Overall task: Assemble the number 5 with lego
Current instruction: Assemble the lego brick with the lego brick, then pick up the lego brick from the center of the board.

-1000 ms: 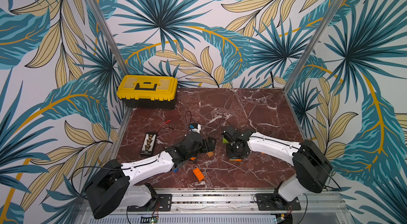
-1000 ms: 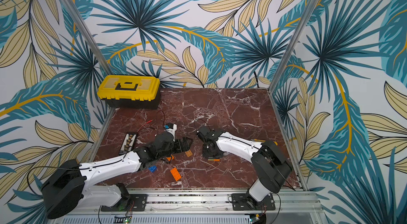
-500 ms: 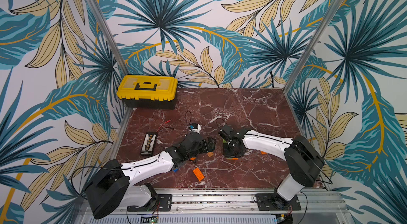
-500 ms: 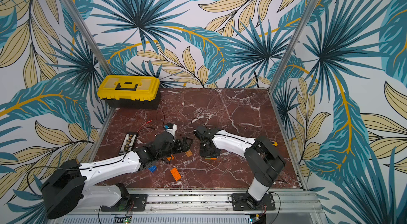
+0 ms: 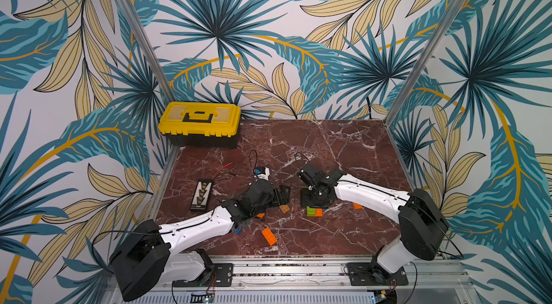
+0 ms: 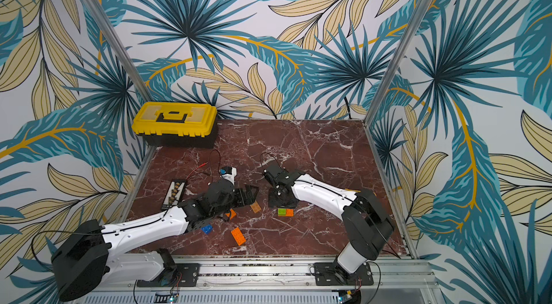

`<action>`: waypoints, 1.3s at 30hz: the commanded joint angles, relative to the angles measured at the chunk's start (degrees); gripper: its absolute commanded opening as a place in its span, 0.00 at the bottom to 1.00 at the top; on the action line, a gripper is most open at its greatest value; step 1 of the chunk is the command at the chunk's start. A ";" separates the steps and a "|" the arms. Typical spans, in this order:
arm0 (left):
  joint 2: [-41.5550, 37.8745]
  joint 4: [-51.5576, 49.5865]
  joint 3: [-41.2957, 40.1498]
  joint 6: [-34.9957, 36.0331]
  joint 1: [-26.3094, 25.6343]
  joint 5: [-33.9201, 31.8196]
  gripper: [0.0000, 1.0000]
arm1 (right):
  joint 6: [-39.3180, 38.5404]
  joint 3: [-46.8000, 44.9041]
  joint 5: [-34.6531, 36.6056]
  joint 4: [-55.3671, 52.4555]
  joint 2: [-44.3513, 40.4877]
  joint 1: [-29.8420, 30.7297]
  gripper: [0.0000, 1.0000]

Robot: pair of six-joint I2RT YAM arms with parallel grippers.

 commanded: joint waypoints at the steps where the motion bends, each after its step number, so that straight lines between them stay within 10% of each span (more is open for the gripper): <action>1: -2.69 -0.91 0.12 0.70 0.35 -3.54 1.00 | 2.96 -1.23 -2.62 4.98 -1.97 0.13 0.61; 19: -11.41 -7.36 -4.86 -2.33 12.03 -0.98 1.00 | 4.88 1.27 -14.84 14.72 7.36 6.37 0.70; 39: -8.17 -4.56 -3.91 -1.64 13.07 4.73 1.00 | 6.15 3.92 -13.54 12.81 14.18 8.23 0.79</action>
